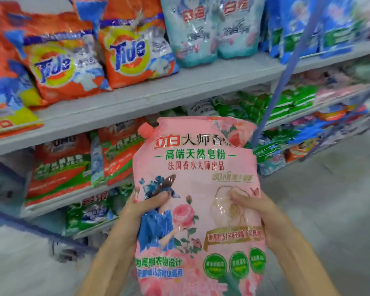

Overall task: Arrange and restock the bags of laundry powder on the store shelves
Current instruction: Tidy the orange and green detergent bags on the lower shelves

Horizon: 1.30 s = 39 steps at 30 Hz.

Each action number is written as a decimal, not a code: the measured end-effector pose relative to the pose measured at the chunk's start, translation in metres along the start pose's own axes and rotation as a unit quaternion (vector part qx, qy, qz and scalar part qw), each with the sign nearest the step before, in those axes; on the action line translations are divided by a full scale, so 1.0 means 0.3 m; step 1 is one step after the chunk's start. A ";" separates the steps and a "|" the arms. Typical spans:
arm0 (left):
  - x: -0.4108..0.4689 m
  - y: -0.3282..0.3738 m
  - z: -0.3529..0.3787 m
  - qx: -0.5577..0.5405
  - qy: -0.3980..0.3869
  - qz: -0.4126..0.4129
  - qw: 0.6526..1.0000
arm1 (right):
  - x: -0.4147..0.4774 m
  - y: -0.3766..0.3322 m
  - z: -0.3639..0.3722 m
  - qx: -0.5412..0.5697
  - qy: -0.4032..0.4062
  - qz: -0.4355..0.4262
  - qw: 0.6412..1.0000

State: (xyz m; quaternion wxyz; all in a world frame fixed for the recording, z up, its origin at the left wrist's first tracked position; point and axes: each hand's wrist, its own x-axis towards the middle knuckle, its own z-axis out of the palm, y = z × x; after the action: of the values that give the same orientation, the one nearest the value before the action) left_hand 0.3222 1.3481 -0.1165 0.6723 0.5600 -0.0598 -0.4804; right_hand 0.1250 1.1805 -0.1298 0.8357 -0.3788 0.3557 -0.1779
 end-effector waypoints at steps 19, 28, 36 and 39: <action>0.315 -0.321 1.374 0.085 -0.279 -0.064 0.954 | -0.391 -0.603 -1.054 0.084 0.203 -0.220 0.950; 0.615 -0.420 1.988 0.117 -0.347 -0.093 0.926 | -0.318 -0.982 -1.510 0.075 0.281 -0.247 0.924; 0.841 -0.539 2.515 0.138 -0.379 -0.100 0.910 | -0.248 -1.254 -1.946 0.122 0.314 -0.246 0.909; 0.921 -0.584 2.696 0.151 -0.378 -0.092 0.909 | -0.192 -1.359 -2.125 0.124 0.303 -0.243 0.913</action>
State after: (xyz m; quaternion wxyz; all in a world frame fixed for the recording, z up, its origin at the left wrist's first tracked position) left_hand -0.1327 0.6039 -0.0892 0.4592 0.4344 -0.3295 -0.7013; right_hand -0.3906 0.6253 -0.0869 0.6592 -0.2745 0.4641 -0.5241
